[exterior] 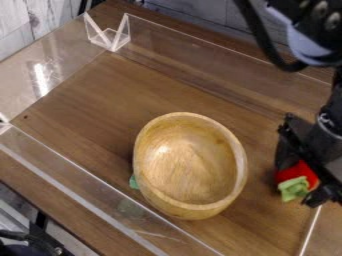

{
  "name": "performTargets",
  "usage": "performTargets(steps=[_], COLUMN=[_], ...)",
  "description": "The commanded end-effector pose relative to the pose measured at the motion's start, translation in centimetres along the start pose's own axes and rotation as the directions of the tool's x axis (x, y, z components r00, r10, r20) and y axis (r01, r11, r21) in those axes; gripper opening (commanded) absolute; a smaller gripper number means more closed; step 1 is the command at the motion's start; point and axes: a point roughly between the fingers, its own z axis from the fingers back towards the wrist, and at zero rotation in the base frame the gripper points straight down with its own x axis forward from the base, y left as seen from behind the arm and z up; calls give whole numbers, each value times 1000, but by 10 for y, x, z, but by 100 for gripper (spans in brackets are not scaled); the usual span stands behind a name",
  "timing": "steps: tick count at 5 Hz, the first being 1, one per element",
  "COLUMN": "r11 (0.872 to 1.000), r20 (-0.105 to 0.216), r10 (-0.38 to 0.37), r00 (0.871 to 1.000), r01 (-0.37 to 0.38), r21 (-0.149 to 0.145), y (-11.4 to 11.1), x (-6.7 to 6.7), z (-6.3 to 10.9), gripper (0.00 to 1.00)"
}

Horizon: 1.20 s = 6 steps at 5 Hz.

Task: Move the red object to the left side of the table

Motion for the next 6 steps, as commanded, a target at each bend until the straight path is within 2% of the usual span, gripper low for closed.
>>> performTargets(steps=[1, 2, 3, 5, 6], r11=[1000, 999, 998, 992, 979], r20=[95, 94, 90, 131, 161], r10=[26, 43, 59, 122, 187], r00=[995, 995, 994, 984, 969], r01=[-25, -42, -57, -125, -196], r21=[-8, -17, -24, 13, 46], y=[22, 36, 36, 42, 53], x=[9, 4, 3, 10, -1], z=[23, 18, 18, 58, 82], gripper=[100, 100, 0, 0, 0])
